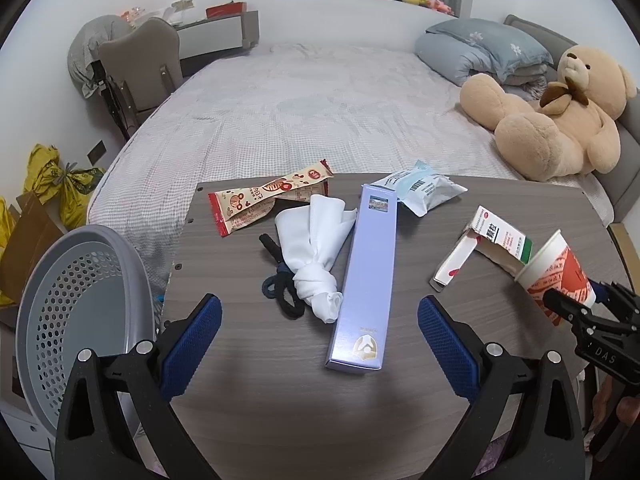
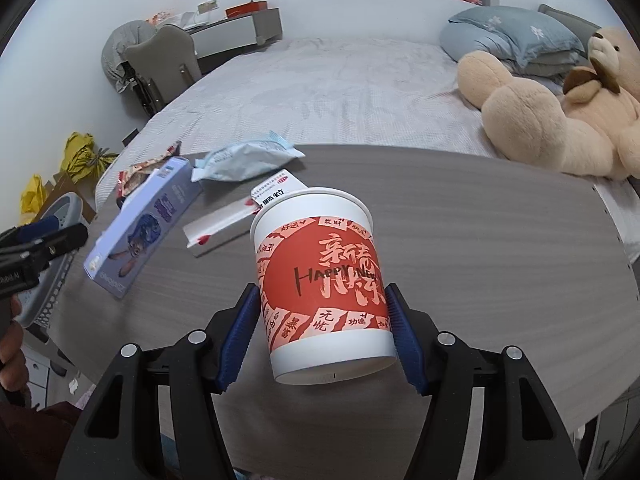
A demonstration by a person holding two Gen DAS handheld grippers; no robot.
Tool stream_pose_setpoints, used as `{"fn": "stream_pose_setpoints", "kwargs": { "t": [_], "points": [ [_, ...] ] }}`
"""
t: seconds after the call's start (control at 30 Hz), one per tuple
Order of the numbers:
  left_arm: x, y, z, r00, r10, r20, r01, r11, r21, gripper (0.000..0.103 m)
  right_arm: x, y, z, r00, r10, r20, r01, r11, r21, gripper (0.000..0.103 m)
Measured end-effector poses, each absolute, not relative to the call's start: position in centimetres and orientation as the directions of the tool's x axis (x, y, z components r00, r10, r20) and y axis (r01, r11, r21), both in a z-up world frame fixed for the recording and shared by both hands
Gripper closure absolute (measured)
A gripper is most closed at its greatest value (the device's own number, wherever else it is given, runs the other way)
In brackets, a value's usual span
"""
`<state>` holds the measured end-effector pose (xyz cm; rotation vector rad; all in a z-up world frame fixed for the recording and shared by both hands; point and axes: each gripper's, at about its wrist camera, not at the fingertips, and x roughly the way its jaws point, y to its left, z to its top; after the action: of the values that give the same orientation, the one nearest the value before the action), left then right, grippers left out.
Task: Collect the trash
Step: 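Grasp the red paper cup with the right gripper while the left gripper grasps the lavender box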
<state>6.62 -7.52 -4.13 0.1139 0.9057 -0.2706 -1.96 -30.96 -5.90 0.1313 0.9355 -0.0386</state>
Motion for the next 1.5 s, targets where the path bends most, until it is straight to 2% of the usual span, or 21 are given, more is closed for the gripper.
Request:
{"fn": "stream_pose_setpoints", "kwargs": {
  "t": [0.47,0.63,0.9,1.2,1.5],
  "points": [
    [6.0,-8.6,-4.0,0.591,-0.180,-0.787,0.298,0.955,0.005,0.006,-4.5,-32.4,-7.9,0.590,0.031,-0.806,0.128,0.983,0.132,0.041],
    [6.0,-8.4,-3.9,0.593,-0.174,-0.786,0.290,0.957,0.007,0.006,-3.7,-32.2,-7.3,0.575,0.036,-0.817,0.113,0.986,0.123,0.038],
    [6.0,-8.4,-4.0,0.591,-0.169,-0.789,0.287,0.958,0.010,0.006,-1.4,-31.5,-7.6,0.528,0.030,-0.849,0.095,0.991,0.093,0.040],
    [6.1,-7.9,-4.4,0.580,-0.167,-0.797,0.289,0.957,0.010,0.006,-2.7,-31.3,-6.7,0.576,0.050,-0.816,0.121,0.982,0.146,0.041],
    [7.1,-9.8,-5.8,0.562,-0.173,-0.809,0.328,0.944,0.026,0.007,-4.8,-31.8,-5.4,0.650,0.089,-0.755,0.168,0.952,0.257,0.041]
  ]
}}
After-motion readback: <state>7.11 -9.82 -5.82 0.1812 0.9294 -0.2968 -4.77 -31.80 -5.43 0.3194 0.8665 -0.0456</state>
